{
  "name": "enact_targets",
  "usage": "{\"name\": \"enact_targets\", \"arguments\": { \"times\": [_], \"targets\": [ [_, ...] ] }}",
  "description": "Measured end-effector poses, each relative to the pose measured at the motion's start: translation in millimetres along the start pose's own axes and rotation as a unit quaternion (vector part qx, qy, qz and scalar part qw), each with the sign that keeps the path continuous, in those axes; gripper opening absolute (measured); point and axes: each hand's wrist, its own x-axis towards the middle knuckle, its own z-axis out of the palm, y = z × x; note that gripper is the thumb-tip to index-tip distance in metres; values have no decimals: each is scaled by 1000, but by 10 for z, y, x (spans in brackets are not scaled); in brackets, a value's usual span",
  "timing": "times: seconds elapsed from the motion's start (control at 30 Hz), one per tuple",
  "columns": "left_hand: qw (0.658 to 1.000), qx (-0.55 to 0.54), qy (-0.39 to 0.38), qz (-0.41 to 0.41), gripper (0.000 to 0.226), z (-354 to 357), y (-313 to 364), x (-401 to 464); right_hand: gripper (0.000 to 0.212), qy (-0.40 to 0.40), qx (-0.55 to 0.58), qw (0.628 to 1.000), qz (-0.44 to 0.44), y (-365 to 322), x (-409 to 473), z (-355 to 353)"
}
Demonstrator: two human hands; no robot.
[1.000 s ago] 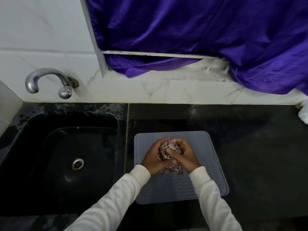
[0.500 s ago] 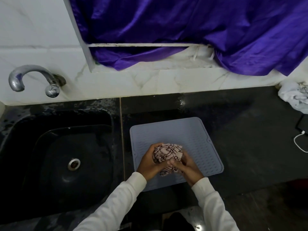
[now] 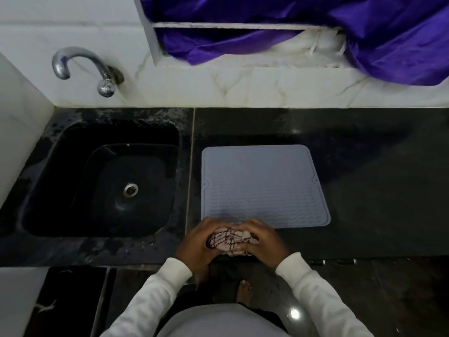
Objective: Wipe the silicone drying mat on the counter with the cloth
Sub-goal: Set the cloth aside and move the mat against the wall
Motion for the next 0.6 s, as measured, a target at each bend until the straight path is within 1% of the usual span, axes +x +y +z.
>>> {"name": "enact_targets", "arguments": {
  "times": [0.1, 0.17, 0.27, 0.33, 0.47, 0.53, 0.6],
  "targets": [
    [998, 67, -2, -11, 62, 116, -130, -213, 46, -20, -48, 999, -8, 150, -89, 220],
    [992, 128, -2, -11, 57, 179, -194, -291, 45, -21, -103, 994, -22, 244, -135, 322],
    [987, 160, -9, -20, 54, 244, -250, -348, 43, 6, -207, 976, -61, 331, -177, 396],
    [983, 181, -16, -16, 58, 267, -304, -344, 42, 20, -246, 967, -65, 368, -181, 413],
    [981, 193, -20, -7, 64, 310, -391, -316, 42, 16, -254, 966, -36, 420, -205, 438],
    [982, 187, -20, -19, 65, 315, -404, -315, 47, 15, -228, 974, -5, 422, -205, 418],
    [988, 142, -35, -47, 75, 257, -355, -288, 52, 24, -177, 984, 22, 398, -193, 340]
  ]
}}
